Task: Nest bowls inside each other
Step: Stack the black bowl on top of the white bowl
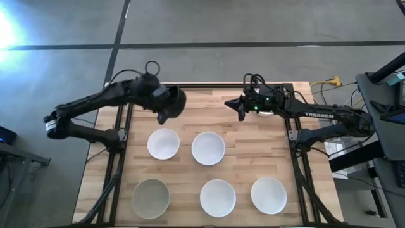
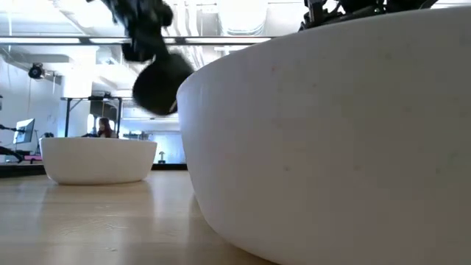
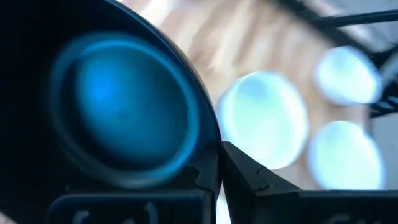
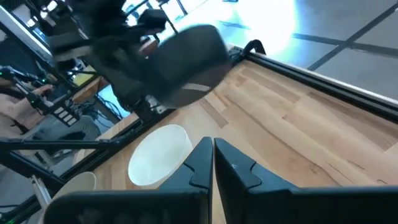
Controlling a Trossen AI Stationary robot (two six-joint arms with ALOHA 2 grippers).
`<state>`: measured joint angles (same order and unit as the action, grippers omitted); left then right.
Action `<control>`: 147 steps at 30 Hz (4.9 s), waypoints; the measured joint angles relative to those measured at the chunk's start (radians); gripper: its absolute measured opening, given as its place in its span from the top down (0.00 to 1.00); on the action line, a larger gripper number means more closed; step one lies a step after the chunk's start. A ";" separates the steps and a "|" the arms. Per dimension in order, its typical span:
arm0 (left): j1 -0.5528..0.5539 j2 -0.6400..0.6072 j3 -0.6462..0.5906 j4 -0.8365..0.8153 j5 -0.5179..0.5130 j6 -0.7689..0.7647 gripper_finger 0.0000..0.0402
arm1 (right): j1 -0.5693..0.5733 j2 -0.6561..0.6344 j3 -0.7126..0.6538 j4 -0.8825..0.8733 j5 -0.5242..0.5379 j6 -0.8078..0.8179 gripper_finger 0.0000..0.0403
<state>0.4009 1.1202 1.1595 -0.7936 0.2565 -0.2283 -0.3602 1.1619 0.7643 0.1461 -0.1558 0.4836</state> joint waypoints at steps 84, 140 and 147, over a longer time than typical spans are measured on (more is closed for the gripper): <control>-0.547 0.733 0.593 -0.427 -0.302 1.107 1.00 | -0.075 -0.108 -0.072 -0.216 0.079 0.036 0.98; -0.547 0.744 0.586 -0.350 -0.208 0.890 0.87 | -0.074 -0.108 -0.073 -0.216 0.079 0.050 0.98; -0.542 0.770 0.581 -0.366 -0.207 0.892 0.99 | -0.074 -0.107 -0.073 -0.216 0.079 0.048 0.98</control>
<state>-0.1410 1.8900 1.7405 -1.1595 0.0494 0.6639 -0.4347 1.0546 0.6914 -0.0704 -0.0772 0.5316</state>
